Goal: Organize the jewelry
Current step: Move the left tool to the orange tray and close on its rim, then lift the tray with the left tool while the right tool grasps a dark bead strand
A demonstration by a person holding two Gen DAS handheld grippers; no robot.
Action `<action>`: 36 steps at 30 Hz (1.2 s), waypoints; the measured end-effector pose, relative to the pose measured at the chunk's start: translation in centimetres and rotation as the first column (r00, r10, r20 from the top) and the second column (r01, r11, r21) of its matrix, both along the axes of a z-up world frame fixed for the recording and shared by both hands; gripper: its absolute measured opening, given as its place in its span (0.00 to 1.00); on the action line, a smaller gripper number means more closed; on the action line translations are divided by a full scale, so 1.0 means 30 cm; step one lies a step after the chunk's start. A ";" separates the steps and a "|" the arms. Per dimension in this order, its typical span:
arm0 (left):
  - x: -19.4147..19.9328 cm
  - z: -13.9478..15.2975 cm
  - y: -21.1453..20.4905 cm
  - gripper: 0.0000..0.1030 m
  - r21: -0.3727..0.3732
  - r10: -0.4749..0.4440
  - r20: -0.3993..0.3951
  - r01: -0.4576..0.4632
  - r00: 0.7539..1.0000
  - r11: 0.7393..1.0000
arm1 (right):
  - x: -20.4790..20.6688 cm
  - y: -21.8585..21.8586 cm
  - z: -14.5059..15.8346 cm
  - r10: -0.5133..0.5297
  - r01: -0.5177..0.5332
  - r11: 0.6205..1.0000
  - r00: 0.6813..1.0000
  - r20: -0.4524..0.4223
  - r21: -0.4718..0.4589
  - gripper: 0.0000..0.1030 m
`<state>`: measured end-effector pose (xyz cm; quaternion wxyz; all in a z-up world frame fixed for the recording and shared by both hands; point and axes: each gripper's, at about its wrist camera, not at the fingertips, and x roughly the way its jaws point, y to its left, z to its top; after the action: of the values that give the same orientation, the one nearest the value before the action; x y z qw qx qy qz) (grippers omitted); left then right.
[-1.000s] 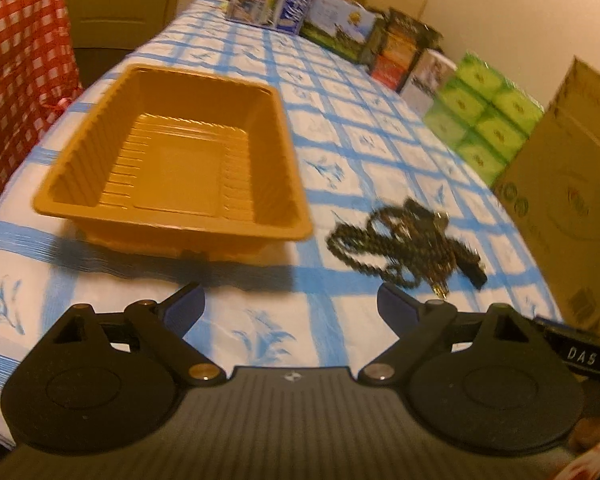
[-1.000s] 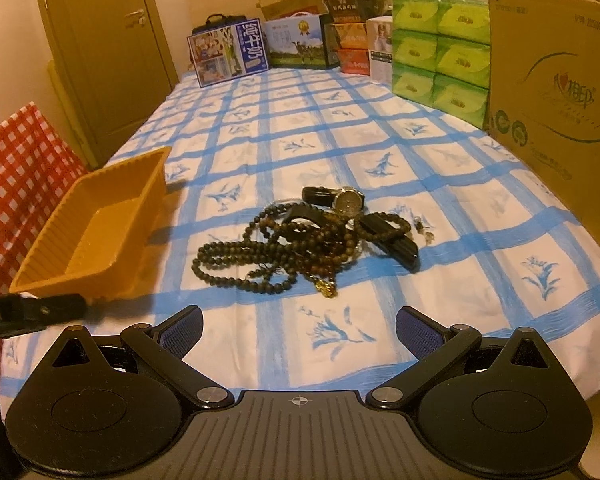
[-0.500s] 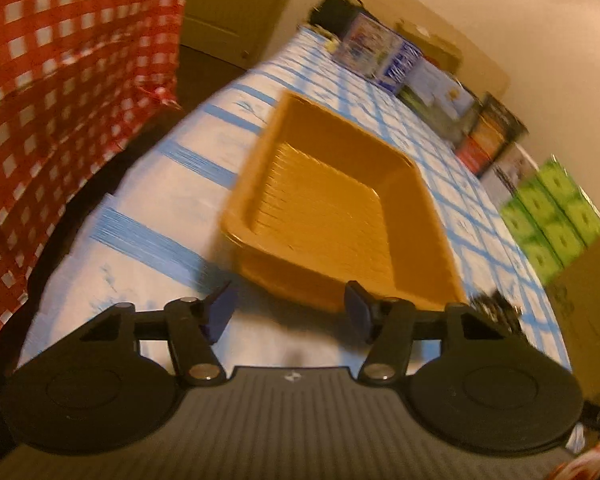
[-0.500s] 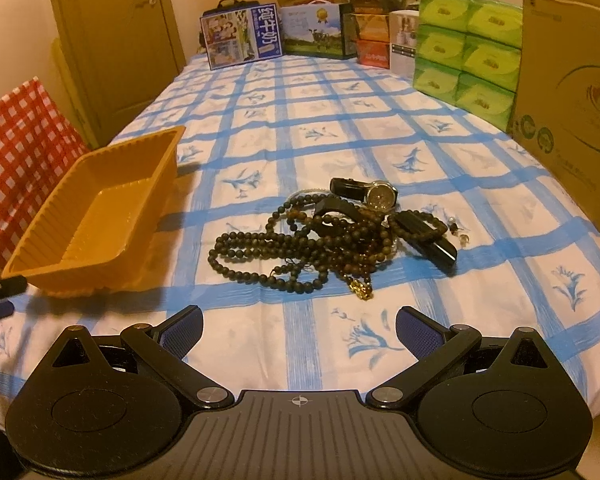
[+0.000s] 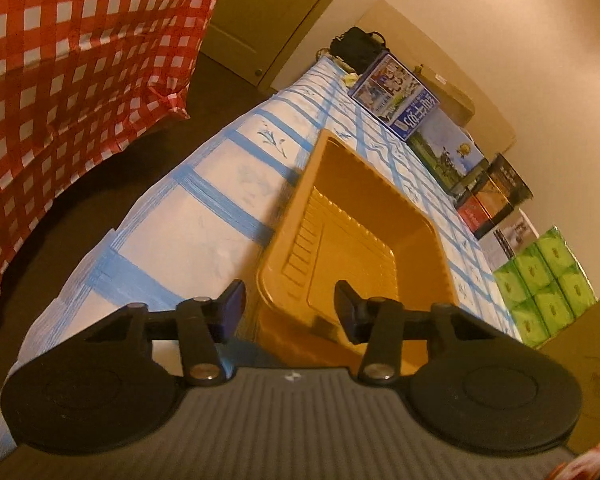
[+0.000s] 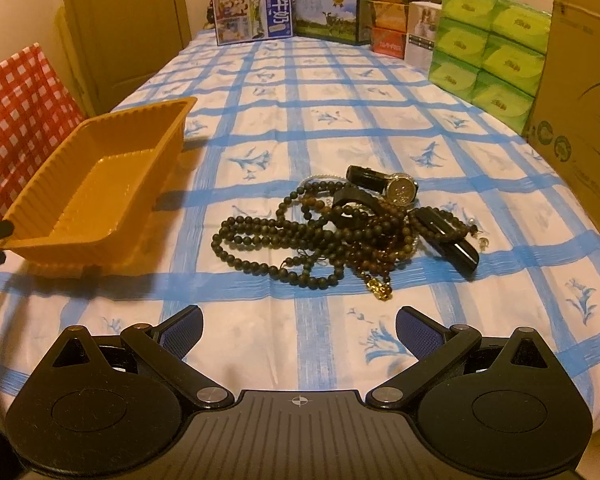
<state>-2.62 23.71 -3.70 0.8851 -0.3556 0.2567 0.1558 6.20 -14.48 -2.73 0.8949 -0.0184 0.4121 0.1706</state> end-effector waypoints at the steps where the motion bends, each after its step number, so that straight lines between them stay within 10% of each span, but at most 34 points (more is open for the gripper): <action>1: 0.009 -0.006 0.010 0.36 -0.007 0.008 0.002 -0.008 1.000 1.000 | 0.002 0.004 -0.002 0.001 -0.001 1.000 1.000 -0.001 -0.002 0.99; 22: 0.089 -0.053 0.044 0.10 -0.023 0.006 -0.031 -0.007 1.000 1.000 | 0.031 -0.002 -0.040 -0.013 0.013 1.000 1.000 -0.027 -0.008 0.99; 36: 0.128 0.095 -0.067 0.08 0.267 -0.080 -0.120 0.110 0.989 0.957 | 0.048 -0.068 -0.055 -0.063 0.063 0.996 0.998 -0.005 0.061 0.99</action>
<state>1.21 21.69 -0.86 0.9169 -0.2086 0.2972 0.1659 7.65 -16.53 -4.38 0.8993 0.0224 0.4085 0.1547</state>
